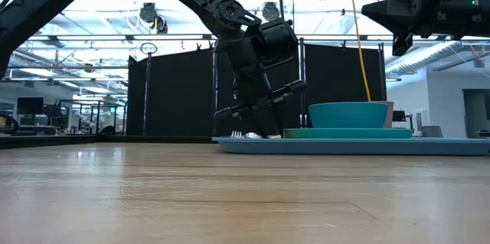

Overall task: Set up tray
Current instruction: Put the silver knife onto the blue tray, then return to Home Position

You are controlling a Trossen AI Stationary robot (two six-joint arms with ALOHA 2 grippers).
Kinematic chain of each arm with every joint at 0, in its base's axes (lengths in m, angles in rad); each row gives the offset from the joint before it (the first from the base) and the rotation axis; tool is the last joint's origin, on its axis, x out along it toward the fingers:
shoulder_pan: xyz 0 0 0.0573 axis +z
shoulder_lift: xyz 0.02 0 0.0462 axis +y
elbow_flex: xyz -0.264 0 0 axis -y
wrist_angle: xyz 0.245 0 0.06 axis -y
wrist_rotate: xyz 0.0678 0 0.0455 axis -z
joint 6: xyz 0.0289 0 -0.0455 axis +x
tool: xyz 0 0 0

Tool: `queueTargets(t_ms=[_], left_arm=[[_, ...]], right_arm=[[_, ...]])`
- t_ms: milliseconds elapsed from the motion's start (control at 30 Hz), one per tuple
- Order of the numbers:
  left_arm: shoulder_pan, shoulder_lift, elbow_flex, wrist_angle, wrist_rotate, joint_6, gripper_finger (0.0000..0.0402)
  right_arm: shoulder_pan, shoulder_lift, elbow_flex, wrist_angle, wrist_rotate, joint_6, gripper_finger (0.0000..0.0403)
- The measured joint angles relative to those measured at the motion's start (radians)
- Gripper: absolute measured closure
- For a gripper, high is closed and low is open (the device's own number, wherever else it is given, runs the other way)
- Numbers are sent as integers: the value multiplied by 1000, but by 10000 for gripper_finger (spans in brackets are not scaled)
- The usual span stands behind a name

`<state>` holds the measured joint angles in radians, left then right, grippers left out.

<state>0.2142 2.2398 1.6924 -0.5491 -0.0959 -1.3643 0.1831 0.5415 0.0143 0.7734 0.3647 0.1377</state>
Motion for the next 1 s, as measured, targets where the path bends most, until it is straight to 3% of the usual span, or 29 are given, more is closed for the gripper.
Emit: queueTargets(t_ms=[567,1000], left_arm=[[2,-48,2,-79,-16,35,289],[-40,-131,1,-140,-189,28,289]], right_arm=[[0,0,0,-2,0,0,403],[0,3,0,-7,0,0,403]])
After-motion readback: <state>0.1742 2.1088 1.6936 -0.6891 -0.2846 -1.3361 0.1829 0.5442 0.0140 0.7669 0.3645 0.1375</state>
